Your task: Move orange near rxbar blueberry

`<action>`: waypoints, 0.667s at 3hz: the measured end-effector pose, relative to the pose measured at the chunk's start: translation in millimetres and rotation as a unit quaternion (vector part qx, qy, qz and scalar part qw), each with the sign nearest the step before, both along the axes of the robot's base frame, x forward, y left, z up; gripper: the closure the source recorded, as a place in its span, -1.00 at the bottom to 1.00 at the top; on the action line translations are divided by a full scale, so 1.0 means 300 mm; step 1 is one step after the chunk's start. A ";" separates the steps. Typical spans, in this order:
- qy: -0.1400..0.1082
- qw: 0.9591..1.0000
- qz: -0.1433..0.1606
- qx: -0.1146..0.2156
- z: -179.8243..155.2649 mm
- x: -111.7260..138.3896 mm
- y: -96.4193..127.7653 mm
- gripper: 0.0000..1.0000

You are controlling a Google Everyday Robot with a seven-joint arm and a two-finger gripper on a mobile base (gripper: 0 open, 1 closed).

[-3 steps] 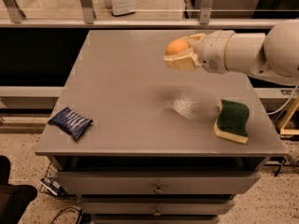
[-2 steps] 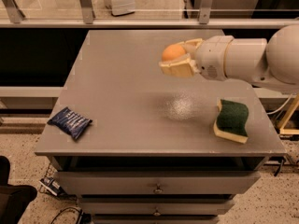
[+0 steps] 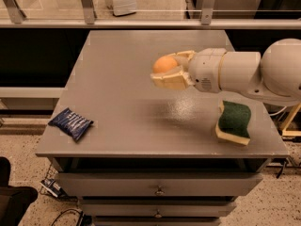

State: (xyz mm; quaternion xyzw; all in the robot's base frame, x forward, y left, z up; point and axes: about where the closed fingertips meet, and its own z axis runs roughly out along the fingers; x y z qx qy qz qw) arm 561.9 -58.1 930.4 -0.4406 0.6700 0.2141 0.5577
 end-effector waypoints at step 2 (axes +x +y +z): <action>0.020 0.999 0.025 -0.004 -0.075 -0.026 0.081 1.00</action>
Offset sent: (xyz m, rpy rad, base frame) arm -0.0260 0.0536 -0.0504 -0.0187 0.0775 0.1115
